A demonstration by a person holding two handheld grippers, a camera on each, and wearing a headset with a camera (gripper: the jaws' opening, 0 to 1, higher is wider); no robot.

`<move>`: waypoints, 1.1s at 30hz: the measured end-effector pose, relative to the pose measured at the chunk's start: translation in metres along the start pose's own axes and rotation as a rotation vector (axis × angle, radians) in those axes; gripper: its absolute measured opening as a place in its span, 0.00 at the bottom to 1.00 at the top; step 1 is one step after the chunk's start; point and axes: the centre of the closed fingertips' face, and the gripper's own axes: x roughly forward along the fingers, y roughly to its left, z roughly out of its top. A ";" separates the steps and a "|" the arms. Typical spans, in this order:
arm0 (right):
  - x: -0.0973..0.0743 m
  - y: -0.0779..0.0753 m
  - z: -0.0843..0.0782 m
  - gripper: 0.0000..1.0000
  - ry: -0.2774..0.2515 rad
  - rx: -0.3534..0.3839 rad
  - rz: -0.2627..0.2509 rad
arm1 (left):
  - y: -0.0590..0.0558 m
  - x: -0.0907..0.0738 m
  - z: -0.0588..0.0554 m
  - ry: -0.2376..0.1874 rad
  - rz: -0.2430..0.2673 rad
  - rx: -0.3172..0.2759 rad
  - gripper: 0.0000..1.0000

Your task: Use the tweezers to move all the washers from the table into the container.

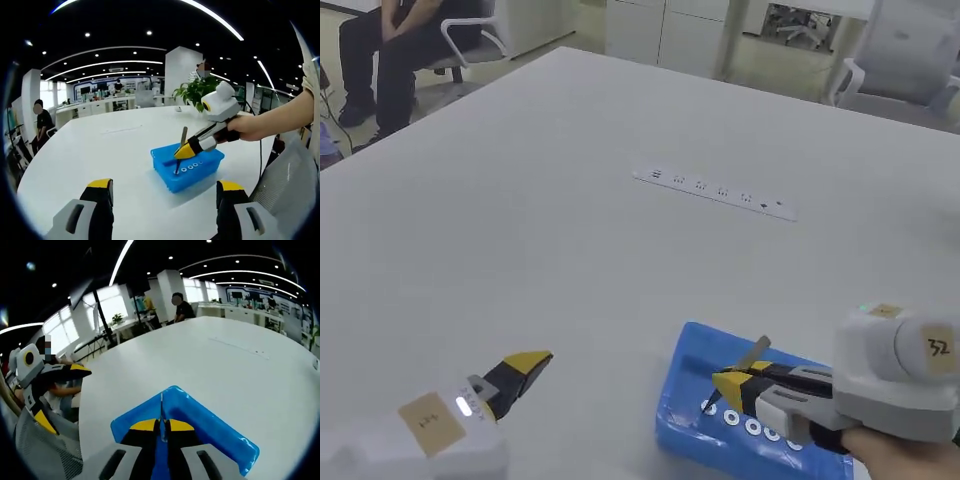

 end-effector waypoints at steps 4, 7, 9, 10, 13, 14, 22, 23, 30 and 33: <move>-0.006 0.005 0.005 0.04 -0.022 -0.012 0.009 | 0.002 -0.002 0.004 -0.027 -0.003 -0.040 0.81; -0.014 0.009 0.011 0.04 -0.044 -0.026 0.011 | 0.002 -0.004 0.008 -0.049 -0.007 -0.055 0.77; -0.022 0.014 0.018 0.04 -0.068 -0.044 0.017 | 0.001 -0.004 0.009 -0.052 -0.014 -0.068 0.76; -0.028 0.017 0.022 0.04 -0.078 -0.053 0.019 | 0.001 -0.004 0.010 -0.054 -0.019 -0.080 0.76; -0.042 0.026 0.030 0.04 -0.102 -0.098 0.038 | -0.001 -0.005 0.013 -0.066 -0.040 -0.120 0.72; -0.047 0.030 0.032 0.04 -0.115 -0.111 0.045 | -0.002 -0.006 0.017 -0.081 -0.055 -0.148 0.69; -0.078 0.064 0.025 0.04 -0.091 -0.204 0.119 | -0.013 -0.007 0.022 -0.044 -0.154 -0.141 0.46; -0.081 0.071 0.022 0.04 -0.088 -0.175 0.151 | -0.017 -0.007 0.023 -0.033 -0.176 -0.125 0.43; -0.087 0.087 -0.014 0.04 0.023 -0.237 0.194 | -0.046 -0.004 0.041 -0.016 -0.332 -0.033 0.29; -0.087 0.096 -0.031 0.04 0.082 -0.273 0.248 | -0.066 -0.003 0.045 -0.013 -0.428 0.039 0.25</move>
